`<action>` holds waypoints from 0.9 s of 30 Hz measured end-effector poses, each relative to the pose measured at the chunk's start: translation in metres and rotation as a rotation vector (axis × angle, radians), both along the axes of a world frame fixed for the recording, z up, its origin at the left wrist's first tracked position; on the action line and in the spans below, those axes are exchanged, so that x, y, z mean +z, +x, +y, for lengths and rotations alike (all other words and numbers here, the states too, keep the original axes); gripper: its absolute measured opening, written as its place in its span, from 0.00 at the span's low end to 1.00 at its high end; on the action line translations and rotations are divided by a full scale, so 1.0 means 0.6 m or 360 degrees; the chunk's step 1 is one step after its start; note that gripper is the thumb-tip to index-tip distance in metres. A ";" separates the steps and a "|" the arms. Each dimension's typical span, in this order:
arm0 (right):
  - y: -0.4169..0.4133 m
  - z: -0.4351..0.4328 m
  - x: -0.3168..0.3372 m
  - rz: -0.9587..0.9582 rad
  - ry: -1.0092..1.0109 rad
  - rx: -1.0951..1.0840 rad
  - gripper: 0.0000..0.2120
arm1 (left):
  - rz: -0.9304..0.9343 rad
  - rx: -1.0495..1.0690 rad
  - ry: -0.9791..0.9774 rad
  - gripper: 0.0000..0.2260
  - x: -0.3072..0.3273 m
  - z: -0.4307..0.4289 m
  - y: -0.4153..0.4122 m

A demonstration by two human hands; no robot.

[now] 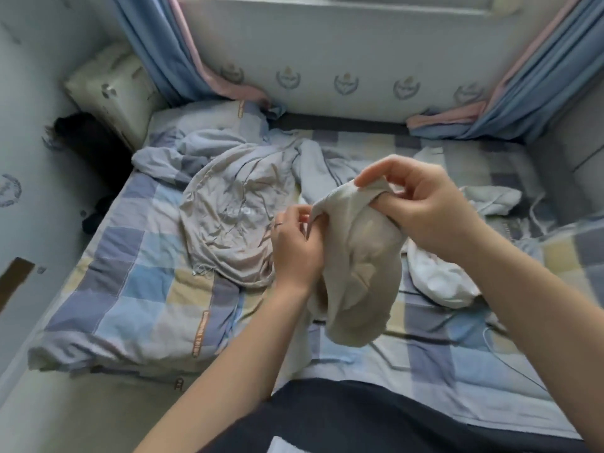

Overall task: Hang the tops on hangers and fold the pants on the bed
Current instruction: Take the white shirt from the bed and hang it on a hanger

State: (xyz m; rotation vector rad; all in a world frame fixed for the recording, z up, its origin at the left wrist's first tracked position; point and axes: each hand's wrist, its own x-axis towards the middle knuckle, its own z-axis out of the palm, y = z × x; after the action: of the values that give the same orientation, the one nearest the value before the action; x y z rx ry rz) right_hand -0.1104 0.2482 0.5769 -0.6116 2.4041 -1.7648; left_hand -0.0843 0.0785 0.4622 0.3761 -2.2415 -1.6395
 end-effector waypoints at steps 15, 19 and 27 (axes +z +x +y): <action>0.005 0.161 0.133 0.0294 -0.0101 -0.0551 0.05 | 0.0409 -0.0669 -0.0404 0.13 0.078 0.169 0.000; -0.015 0.227 0.132 0.0042 0.0125 -0.0423 0.04 | 0.0240 -0.0442 0.0110 0.13 0.116 0.157 -0.036; -0.007 0.259 -0.048 -0.0090 0.0974 -0.0408 0.08 | 0.0456 -0.0524 0.0634 0.11 0.238 0.163 -0.050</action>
State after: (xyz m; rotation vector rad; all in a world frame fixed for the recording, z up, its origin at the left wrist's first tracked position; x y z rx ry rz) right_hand -0.1149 0.4038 0.5483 -0.1812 2.8634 -0.9775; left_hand -0.1144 0.1765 0.6053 -0.1424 -1.8318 -2.1580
